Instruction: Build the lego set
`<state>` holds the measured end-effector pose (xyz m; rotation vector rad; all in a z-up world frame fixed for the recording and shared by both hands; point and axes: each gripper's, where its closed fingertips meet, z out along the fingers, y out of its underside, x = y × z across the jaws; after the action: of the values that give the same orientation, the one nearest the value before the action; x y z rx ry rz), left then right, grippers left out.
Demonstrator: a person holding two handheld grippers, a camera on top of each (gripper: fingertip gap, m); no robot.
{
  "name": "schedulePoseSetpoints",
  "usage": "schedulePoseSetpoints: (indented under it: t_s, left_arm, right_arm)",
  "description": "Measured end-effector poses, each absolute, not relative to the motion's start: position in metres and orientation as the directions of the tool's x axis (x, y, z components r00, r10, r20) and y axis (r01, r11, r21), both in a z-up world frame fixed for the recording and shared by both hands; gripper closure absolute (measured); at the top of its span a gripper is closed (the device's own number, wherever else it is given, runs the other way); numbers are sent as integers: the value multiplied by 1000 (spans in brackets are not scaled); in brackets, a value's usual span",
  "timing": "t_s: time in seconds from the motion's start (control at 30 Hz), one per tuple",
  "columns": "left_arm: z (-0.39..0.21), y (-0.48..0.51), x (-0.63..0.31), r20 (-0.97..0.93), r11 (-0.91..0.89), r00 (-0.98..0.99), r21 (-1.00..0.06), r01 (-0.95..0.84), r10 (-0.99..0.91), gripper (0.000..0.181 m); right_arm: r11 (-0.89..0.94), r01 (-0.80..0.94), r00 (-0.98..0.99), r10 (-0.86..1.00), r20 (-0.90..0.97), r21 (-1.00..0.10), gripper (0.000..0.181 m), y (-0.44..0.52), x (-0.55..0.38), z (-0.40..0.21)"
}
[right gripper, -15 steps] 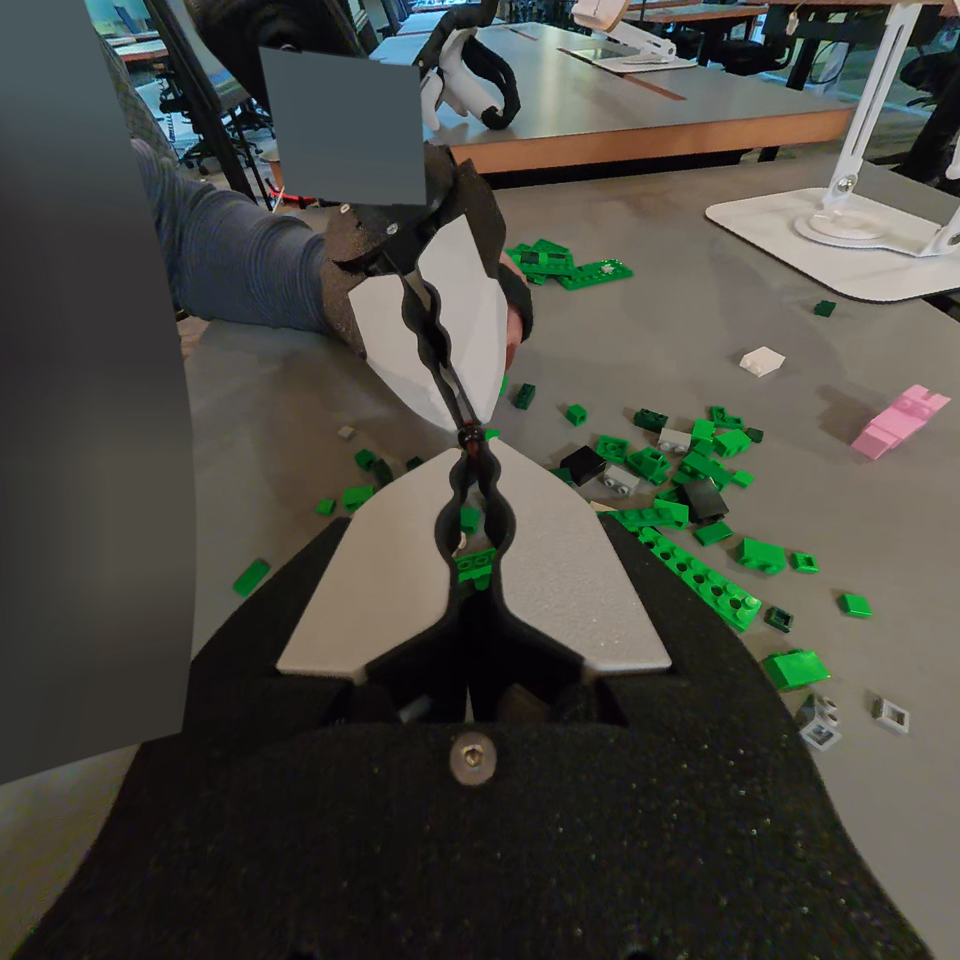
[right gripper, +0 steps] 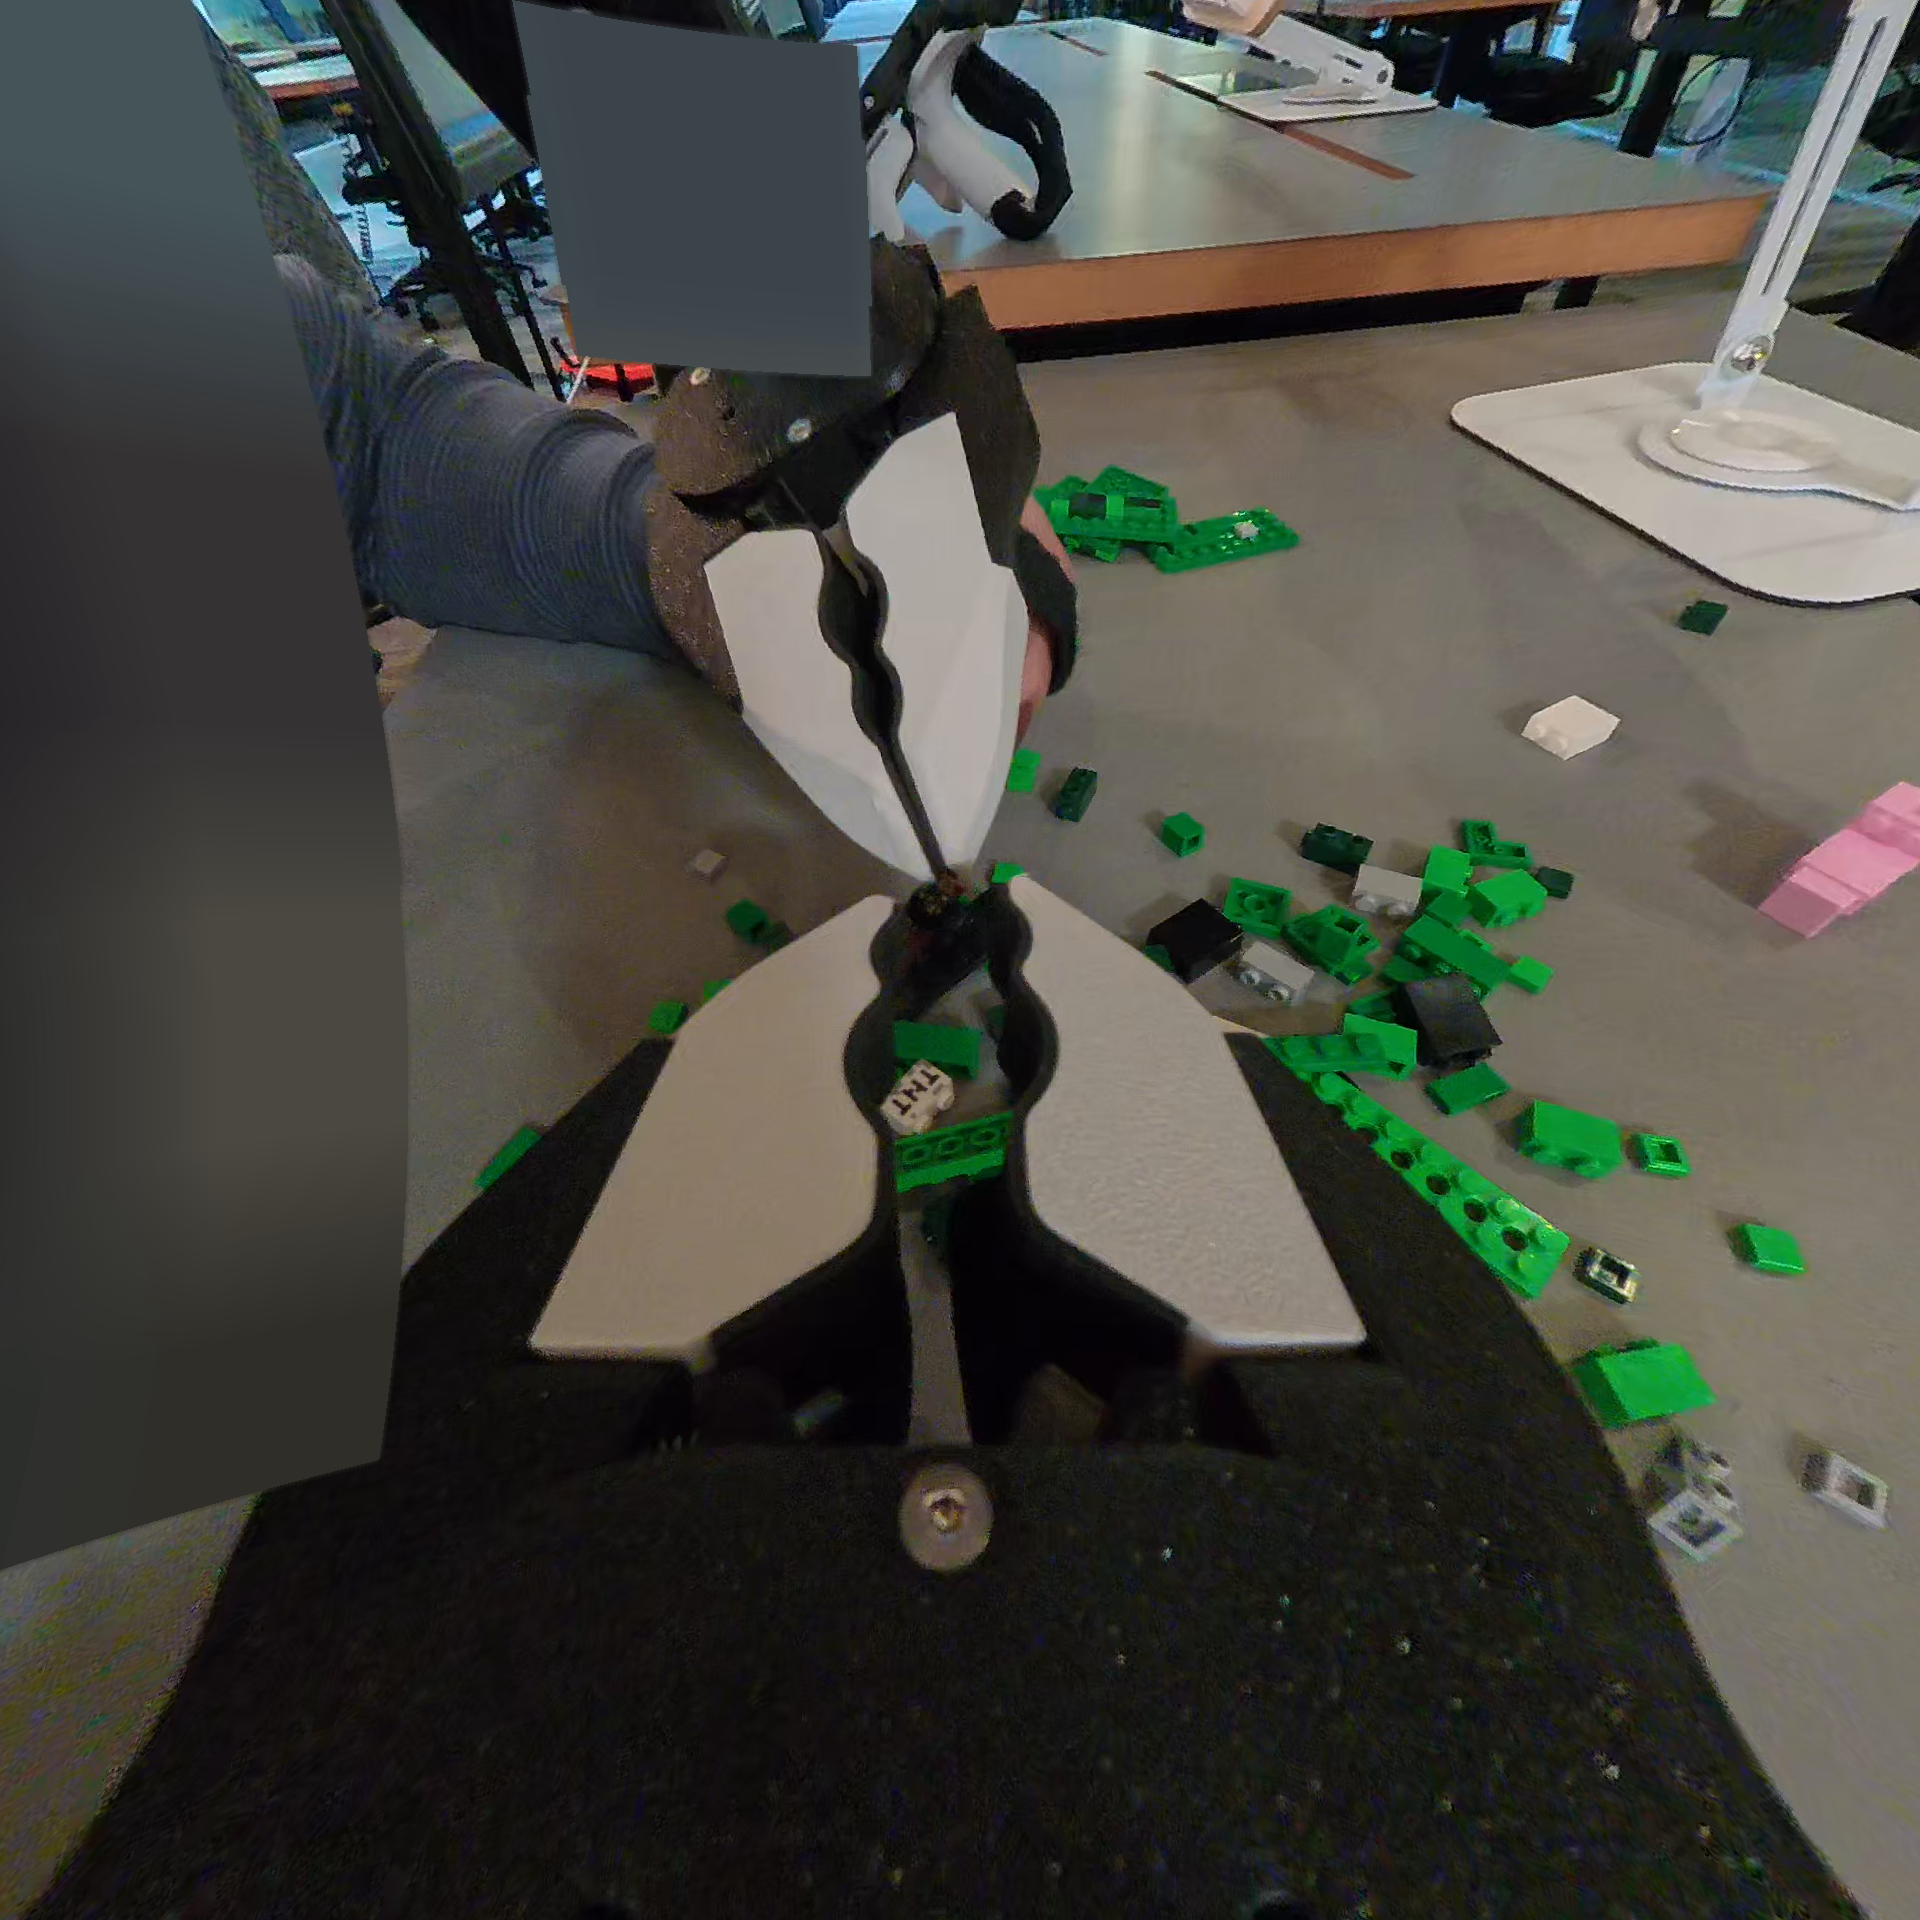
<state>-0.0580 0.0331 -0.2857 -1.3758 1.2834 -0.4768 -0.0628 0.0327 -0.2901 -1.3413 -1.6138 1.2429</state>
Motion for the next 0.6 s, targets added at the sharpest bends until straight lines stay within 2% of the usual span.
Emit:
schedulePoseSetpoints:
  t_s: [0.23,0.33,0.47,0.53,0.6]
  left_arm:
    - [-287,35,-58,-390,236,330,-876,-420,-860,181]
    - [-291,34,-58,-395,236,321,-868,-436,-861,181]
    - [-294,39,-59,-291,133,362,-905,-403,-885,181]
    - [-294,42,-60,-222,68,391,-927,-370,-893,181]
    - [-294,42,-59,-171,25,393,-937,-349,-904,174]
  right_arm:
    - [-14,341,-227,969,-97,-940,171,32,-64,-294]
    - [39,362,-223,974,-46,-931,171,33,-64,-299]
    - [255,393,-173,964,201,-883,171,41,-64,-301]
    - [416,414,-138,908,396,-810,171,47,-64,-300]
    - [550,441,-125,820,558,-709,171,50,-64,-299]
